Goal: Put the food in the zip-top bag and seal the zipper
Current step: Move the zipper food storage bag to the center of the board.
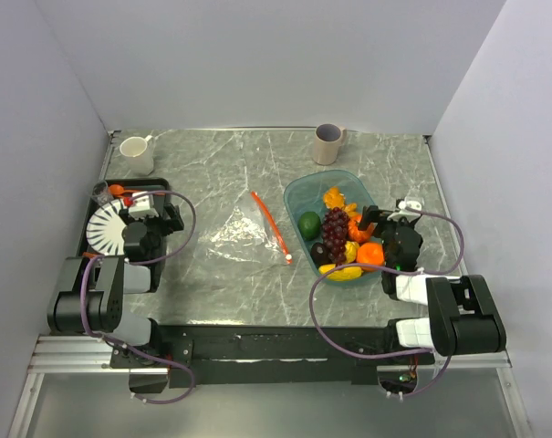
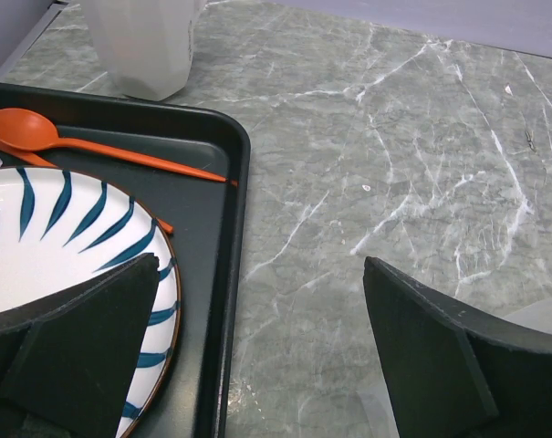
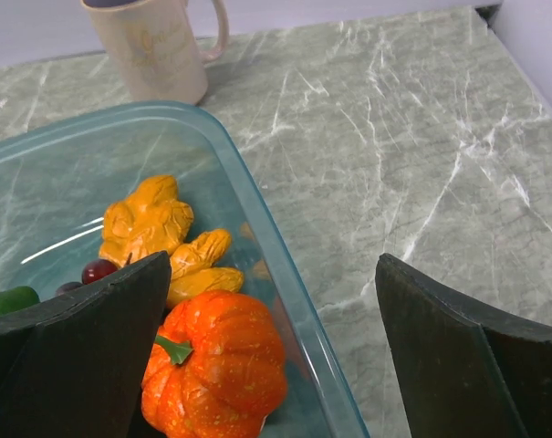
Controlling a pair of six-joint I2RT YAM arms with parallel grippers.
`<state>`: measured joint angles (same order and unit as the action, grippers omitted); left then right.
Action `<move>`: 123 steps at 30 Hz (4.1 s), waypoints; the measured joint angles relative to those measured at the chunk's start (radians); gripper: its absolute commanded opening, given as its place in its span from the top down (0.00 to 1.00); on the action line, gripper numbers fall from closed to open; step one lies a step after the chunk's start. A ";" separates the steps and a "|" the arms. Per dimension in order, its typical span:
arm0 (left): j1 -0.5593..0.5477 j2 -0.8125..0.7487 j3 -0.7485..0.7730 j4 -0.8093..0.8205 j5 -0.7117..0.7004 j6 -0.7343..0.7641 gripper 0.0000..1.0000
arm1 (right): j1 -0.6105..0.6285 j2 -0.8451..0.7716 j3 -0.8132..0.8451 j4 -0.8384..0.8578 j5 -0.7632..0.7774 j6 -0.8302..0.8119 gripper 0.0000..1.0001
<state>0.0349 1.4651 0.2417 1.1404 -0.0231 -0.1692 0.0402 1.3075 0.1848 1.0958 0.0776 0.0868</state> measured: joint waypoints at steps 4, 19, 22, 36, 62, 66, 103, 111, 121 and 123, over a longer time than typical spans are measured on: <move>0.000 0.000 0.000 0.000 0.000 0.000 0.01 | 0.000 -0.043 0.088 -0.206 0.041 0.015 0.00; 0.001 -0.195 0.460 -0.713 -0.073 -0.143 0.01 | -0.002 -0.089 0.653 -1.036 -0.197 0.179 0.00; 0.001 -0.320 0.445 -0.798 -0.026 -0.224 0.01 | -0.005 -0.075 0.715 -1.120 -0.259 0.209 0.00; 0.004 -0.346 0.554 -1.247 0.039 -0.375 0.01 | -0.154 -0.059 0.713 -1.226 -0.586 0.371 0.00; -0.620 -0.162 0.690 -1.519 -0.047 -0.599 0.01 | 0.163 -0.101 0.865 -1.430 -0.542 0.284 0.00; -0.622 -0.257 0.557 -1.510 -0.055 -0.682 0.01 | 0.257 -0.066 0.877 -1.422 -0.590 0.290 0.02; -0.623 -0.312 0.400 -1.498 -0.266 -0.861 0.01 | 0.587 0.505 1.165 -1.569 -0.409 0.244 0.27; -0.614 -0.274 0.416 -1.506 -0.272 -0.832 0.01 | 0.594 0.509 1.165 -1.551 -0.530 0.235 0.53; -0.605 -0.270 0.476 -1.521 -0.288 -0.785 0.01 | 0.605 0.509 1.129 -1.507 -0.670 0.238 0.70; -0.603 -0.270 0.485 -1.524 -0.288 -0.776 0.01 | 0.605 0.507 1.123 -1.505 -0.665 0.239 0.70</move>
<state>-0.5686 1.1950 0.7269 -0.3840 -0.3111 -0.9451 0.6456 1.8145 1.3075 -0.4095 -0.5869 0.3260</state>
